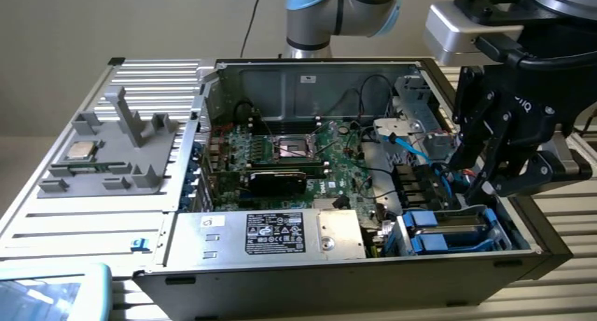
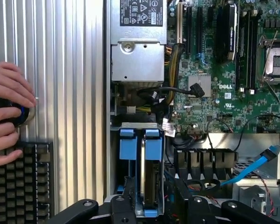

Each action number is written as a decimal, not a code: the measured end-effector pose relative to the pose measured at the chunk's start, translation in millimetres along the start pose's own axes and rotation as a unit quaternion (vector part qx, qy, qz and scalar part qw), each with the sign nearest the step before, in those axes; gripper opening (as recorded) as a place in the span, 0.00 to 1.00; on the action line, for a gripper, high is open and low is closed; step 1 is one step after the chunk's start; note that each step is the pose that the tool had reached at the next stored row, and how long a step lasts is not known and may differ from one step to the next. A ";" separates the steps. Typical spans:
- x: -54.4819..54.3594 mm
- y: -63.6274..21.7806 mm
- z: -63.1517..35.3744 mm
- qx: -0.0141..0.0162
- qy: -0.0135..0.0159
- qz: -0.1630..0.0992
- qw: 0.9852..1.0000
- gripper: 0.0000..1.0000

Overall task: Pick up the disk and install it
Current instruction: 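Insert the disk into the insertion slot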

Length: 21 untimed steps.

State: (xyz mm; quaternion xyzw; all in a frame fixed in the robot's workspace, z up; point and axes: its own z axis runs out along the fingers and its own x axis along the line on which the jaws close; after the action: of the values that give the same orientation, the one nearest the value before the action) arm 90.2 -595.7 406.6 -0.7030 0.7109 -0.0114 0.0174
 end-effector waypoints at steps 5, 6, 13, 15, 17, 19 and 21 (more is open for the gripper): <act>-0.2 -9.6 -0.5 0.000 0.000 0.000 1.000 0.45; -0.2 -9.5 -0.5 0.000 0.000 0.000 1.000 0.45; -0.2 -9.6 -0.5 0.000 0.000 0.000 1.000 0.45; -0.2 -9.6 -0.5 0.000 0.000 0.000 1.000 0.45; -0.2 -9.6 -0.5 0.000 0.000 0.000 1.000 0.45; -0.2 -9.6 -0.5 0.000 0.000 0.000 1.000 0.45; -0.2 -9.6 -0.5 0.000 0.000 0.000 1.000 0.45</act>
State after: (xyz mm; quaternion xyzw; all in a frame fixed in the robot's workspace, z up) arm 99.8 -595.6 407.6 -0.7030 0.7109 -0.0116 0.0170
